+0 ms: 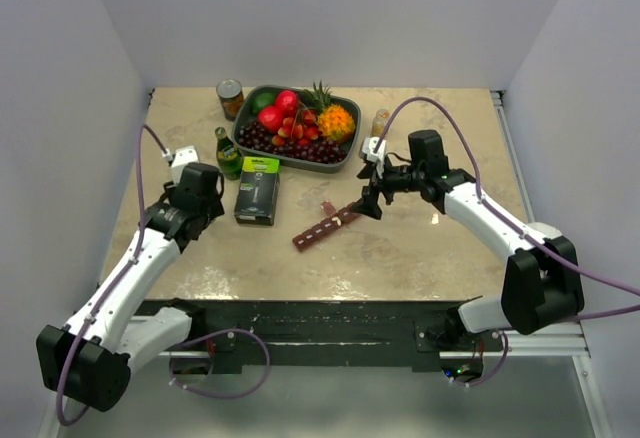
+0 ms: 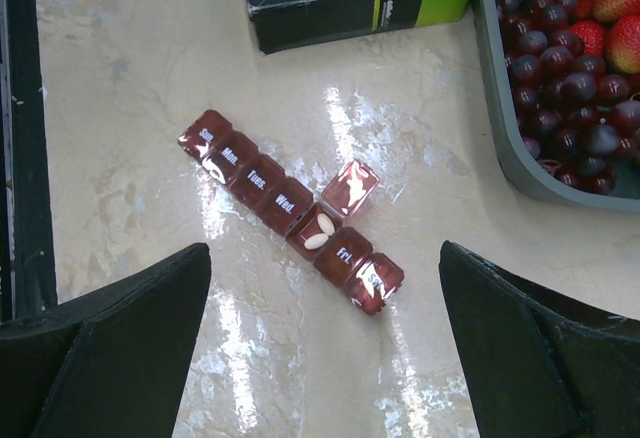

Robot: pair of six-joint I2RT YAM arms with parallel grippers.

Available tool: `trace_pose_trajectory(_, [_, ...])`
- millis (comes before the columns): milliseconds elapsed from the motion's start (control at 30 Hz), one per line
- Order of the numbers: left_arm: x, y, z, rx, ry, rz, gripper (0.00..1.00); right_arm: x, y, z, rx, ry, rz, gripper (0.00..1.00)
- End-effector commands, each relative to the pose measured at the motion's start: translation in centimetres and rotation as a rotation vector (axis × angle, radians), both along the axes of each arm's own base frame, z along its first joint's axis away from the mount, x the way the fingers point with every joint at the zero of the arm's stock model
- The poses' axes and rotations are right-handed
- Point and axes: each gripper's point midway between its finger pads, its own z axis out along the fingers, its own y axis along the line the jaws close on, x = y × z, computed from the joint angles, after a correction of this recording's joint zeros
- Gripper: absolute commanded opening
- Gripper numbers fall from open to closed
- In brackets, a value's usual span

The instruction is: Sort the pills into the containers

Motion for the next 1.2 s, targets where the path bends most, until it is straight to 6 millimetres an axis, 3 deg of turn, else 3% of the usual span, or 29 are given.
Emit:
trace_pose_trajectory(0, [2.0,4.0,0.4,0.068,-0.073,0.153,0.00,0.3,0.1,1.7,0.027,-0.058,-0.011,0.99])
trace_pose_trajectory(133, [2.3,5.2,-1.3,0.070,-0.036,0.188,0.03,-0.2,0.2,1.3,0.025,-0.058,0.018,0.99])
trace_pose_trajectory(200, [2.5,5.2,-1.8,0.064,-0.029,0.181,0.30,-0.5,0.2,0.8,0.021,-0.058,0.044,0.99])
trace_pose_trajectory(267, [2.6,5.4,-2.1,0.055,-0.021,0.189,0.36,-0.6,0.3,0.4,0.017,-0.057,0.061,0.99])
trace_pose_trajectory(400, [2.5,5.5,-2.5,0.036,-0.019,0.191,0.58,-0.7,0.2,0.3,0.010,-0.056,0.068,0.99])
trace_pose_trajectory(733, [2.2,6.0,-0.2,0.032,-0.064,0.215,0.81,-0.5,0.0,-0.1,-0.006,-0.056,0.057,0.99])
trace_pose_trajectory(833, [2.5,5.4,2.2,0.011,-0.110,0.167,0.81,-0.3,-0.1,-0.2,-0.021,-0.065,0.051,0.99])
trace_pose_trajectory(867, [3.1,4.8,3.5,0.025,-0.132,0.078,0.82,-0.2,-0.2,-0.1,-0.027,-0.075,0.051,0.99])
trace_pose_trajectory(900, [3.5,1.7,4.1,-0.058,-0.151,-0.105,0.83,0.0,-0.4,-0.2,-0.037,-0.082,0.039,0.99])
trace_pose_trajectory(967, [3.9,-2.4,5.4,-0.080,-0.219,-0.425,0.83,0.5,-0.6,-0.1,-0.047,-0.091,0.020,0.99])
trace_pose_trajectory(1000, [2.7,-6.9,6.3,-0.206,-0.265,-0.671,0.83,1.4,-0.8,0.1,-0.061,-0.109,-0.019,0.99])
trace_pose_trajectory(1033, [2.0,-9.0,6.6,-0.245,-0.295,-0.795,0.83,1.9,-0.7,0.6,-0.053,-0.109,-0.049,0.99])
trace_pose_trajectory(1067, [1.5,-10.9,6.0,-0.291,-0.318,-0.893,0.84,2.3,-0.6,0.4,-0.037,-0.053,-0.094,0.99])
trace_pose_trajectory(1100, [-0.5,-14.4,5.6,-0.352,-0.303,-1.054,0.84,2.7,-0.4,0.4,-0.024,-0.033,-0.106,0.99])
trace_pose_trajectory(1167, [-2.0,-17.6,3.9,-0.289,-0.284,-1.202,0.86,2.8,0.4,0.7,-0.002,0.029,-0.088,0.99])
